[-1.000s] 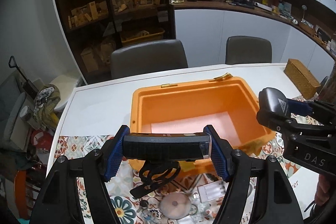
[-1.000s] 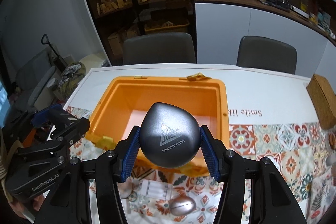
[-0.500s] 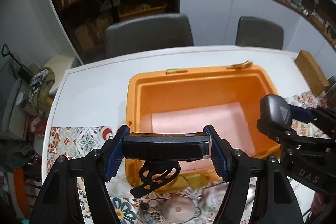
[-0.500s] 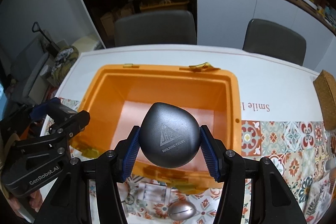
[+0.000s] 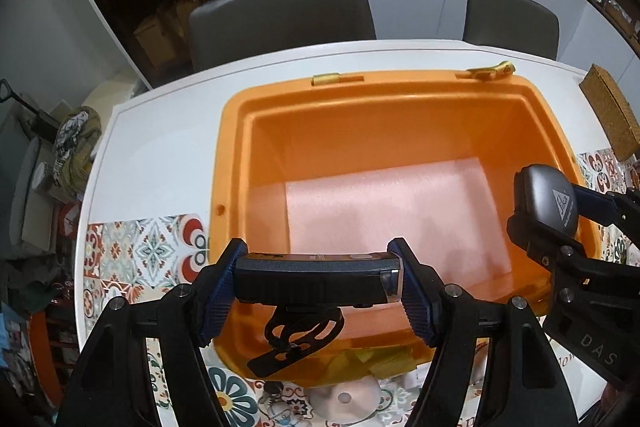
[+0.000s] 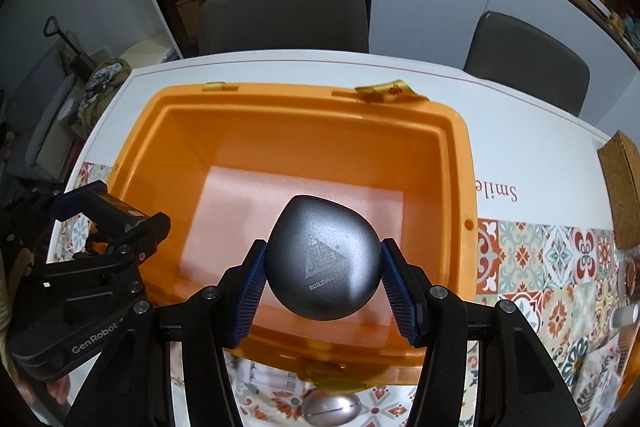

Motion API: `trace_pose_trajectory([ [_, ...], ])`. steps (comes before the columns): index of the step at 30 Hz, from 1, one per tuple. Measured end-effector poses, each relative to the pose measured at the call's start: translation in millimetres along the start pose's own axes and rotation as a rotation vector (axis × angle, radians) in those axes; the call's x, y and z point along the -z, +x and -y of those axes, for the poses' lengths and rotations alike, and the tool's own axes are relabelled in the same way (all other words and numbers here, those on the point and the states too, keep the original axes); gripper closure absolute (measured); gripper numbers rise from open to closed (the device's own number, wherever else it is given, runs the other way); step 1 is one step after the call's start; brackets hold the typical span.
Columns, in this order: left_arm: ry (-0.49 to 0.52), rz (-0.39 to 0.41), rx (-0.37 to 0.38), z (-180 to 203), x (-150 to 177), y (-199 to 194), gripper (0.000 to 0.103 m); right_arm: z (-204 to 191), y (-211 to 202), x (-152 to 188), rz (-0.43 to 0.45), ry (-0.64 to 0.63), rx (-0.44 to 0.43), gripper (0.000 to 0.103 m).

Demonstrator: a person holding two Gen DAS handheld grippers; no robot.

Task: Organize rigid objects
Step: 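Open the left tool to drop the bike light while the right tool drops the grey case into the crate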

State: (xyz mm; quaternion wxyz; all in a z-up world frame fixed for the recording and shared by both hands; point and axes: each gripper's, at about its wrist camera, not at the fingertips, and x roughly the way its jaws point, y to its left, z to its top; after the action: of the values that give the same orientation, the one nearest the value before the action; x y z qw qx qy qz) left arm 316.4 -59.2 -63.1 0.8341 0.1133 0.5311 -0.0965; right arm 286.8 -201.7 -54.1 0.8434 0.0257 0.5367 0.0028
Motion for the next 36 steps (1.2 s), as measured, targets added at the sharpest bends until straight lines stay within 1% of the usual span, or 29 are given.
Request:
trace_pose_trajectory([
  [5, 0.007, -0.005, -0.011, 2, -1, 3, 0.030, 1, 2, 0, -0.007, -0.005, 0.003, 0.047],
  [9, 0.009, 0.004, -0.050, 1, -2, 0, 0.030, 1, 1, 0, -0.006, -0.003, 0.002, 0.047],
  [10, 0.005, 0.008, -0.065, 0, -1, -2, 0.028, 1, 0, 0, -0.005, -0.001, 0.001, 0.047],
  [13, -0.006, 0.039, -0.113, -4, 3, -10, 0.017, 3, 1, 1, -0.006, 0.004, -0.003, 0.047],
  [14, -0.013, 0.049, -0.132, -5, 4, -12, 0.015, 3, 1, 1, -0.007, 0.005, -0.004, 0.047],
  [18, -0.033, 0.079, -0.166, -12, 13, -22, 0.012, 1, 3, 3, -0.012, 0.002, -0.017, 0.047],
  [22, -0.053, 0.079, -0.164, -17, 19, -26, 0.012, 0, 5, 4, -0.014, -0.003, -0.030, 0.047],
  [26, -0.086, 0.080, -0.137, -23, 24, -31, 0.012, -1, 6, 5, -0.012, 0.003, -0.026, 0.046],
  [27, -0.094, 0.081, -0.128, -24, 25, -33, 0.012, -1, 5, 5, -0.006, 0.005, -0.023, 0.041],
  [29, -0.101, 0.087, -0.117, -25, 28, -37, 0.012, -2, -1, 6, 0.027, 0.004, -0.008, 0.033],
  [33, -0.104, 0.106, -0.117, -22, 34, -48, 0.012, -3, -15, 9, 0.067, -0.004, 0.013, 0.033],
  [36, -0.116, 0.121, -0.106, -21, 40, -57, 0.008, -3, -29, 17, 0.098, -0.006, 0.005, 0.033],
])
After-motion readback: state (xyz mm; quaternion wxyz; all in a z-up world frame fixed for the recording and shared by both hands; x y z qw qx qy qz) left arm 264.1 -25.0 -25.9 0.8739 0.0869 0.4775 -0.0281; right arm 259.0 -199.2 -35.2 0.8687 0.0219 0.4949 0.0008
